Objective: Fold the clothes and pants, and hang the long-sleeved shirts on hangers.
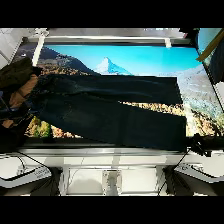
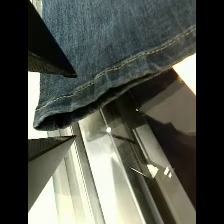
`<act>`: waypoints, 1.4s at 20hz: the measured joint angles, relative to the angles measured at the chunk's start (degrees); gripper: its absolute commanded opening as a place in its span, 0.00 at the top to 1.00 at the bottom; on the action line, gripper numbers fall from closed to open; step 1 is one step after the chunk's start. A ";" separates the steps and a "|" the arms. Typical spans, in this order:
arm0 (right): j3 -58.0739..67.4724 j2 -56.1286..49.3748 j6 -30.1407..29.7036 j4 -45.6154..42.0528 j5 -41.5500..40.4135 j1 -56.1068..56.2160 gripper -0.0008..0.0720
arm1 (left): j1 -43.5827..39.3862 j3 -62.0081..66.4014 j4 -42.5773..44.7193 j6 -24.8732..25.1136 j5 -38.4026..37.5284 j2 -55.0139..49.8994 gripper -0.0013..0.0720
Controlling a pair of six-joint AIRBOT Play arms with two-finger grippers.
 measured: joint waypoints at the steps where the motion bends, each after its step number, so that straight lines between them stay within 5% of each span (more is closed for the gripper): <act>1: -0.83 -0.02 0.00 0.24 -0.02 1.22 0.42 | 0.00 0.00 0.00 0.00 0.00 0.00 0.92; 2: -1.66 -0.07 0.00 0.46 -0.13 2.51 0.46 | -0.02 0.00 0.00 0.00 0.00 0.00 0.92; 3: -2.29 -0.07 -0.02 0.35 -0.68 3.74 0.64 | -0.02 0.00 0.02 0.00 0.00 0.00 0.92; 5: -3.17 -0.17 -0.07 0.42 -1.46 5.92 0.74 | -0.02 0.00 0.02 0.00 -0.04 0.00 0.92; 7: -2.91 -0.17 -0.24 0.37 -1.11 7.06 0.95 | -0.02 0.00 0.02 0.00 -0.04 0.00 0.92; 13: 4.94 3.89 -0.92 4.70 10.45 8.13 0.95 | 0.11 -0.02 0.02 -1.33 -0.44 2.62 0.92; 18: 14.32 5.20 6.64 15.37 10.99 10.97 0.95 | -2.75 4.33 2.69 -5.20 -1.40 5.18 0.92; 22: 23.23 0.17 14.95 18.82 6.08 18.93 0.95 | -10.60 17.88 12.35 -13.66 -1.42 1.18 0.92; 28: 41.03 -16.26 26.84 20.20 -2.43 27.45 0.95 | -22.23 46.51 27.76 -27.08 -3.23 -18.03 0.93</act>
